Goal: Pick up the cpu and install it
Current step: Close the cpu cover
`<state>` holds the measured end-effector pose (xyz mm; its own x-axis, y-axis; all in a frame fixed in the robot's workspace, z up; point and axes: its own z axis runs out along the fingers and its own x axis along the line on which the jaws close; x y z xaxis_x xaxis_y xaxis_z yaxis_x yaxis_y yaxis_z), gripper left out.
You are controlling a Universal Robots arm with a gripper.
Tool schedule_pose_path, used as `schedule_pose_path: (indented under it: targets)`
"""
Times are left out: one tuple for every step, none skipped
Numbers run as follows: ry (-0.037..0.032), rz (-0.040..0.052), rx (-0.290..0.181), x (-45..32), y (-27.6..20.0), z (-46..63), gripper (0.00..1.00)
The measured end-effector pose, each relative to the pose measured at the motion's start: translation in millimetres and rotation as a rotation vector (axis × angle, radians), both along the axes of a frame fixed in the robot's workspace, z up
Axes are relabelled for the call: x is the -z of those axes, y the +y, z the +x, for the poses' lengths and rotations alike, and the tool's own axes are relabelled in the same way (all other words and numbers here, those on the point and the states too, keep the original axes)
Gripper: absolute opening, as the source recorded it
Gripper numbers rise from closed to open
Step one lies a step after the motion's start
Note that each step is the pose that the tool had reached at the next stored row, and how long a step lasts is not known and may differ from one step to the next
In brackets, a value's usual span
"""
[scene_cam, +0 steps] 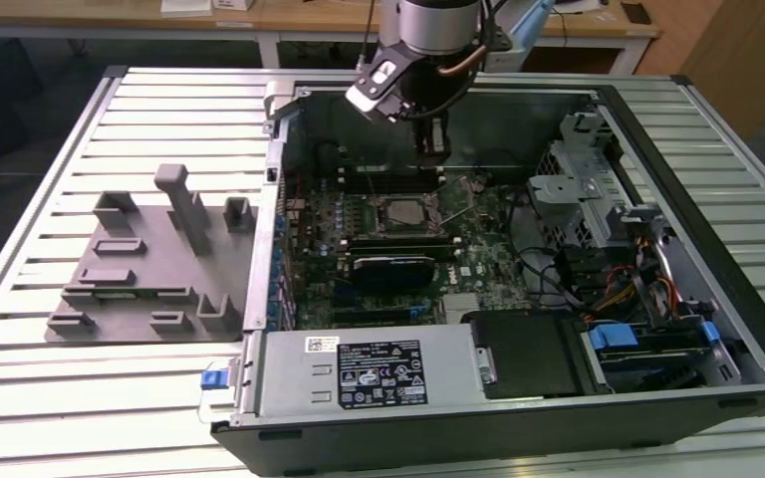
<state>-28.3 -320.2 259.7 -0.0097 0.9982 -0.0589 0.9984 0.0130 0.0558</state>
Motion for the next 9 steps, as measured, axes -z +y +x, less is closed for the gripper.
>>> schedule_pose_path:
  targets:
    - [0.0,-0.0001,0.0,0.0,0.3,0.9,0.11]
    - [0.0,-0.0003,0.0,0.0,0.7,1.8,0.11]
    - [0.0,-0.0004,0.0,0.0,1.0,2.6,0.11]
    - [0.0,-0.0005,0.0,0.0,1.3,3.5,0.11]
    - [0.0,-0.0005,0.0,0.0,1.7,4.3,0.11]
    - [0.0,-0.0007,0.0,0.0,2.1,5.2,0.11]
    - [0.0,-0.0008,0.0,0.0,2.5,5.9,0.11]
    - [0.0,-0.0009,0.0,0.0,3.0,6.5,0.11]
    - [0.0,-0.001,0.0,0.0,3.4,7.2,0.11]
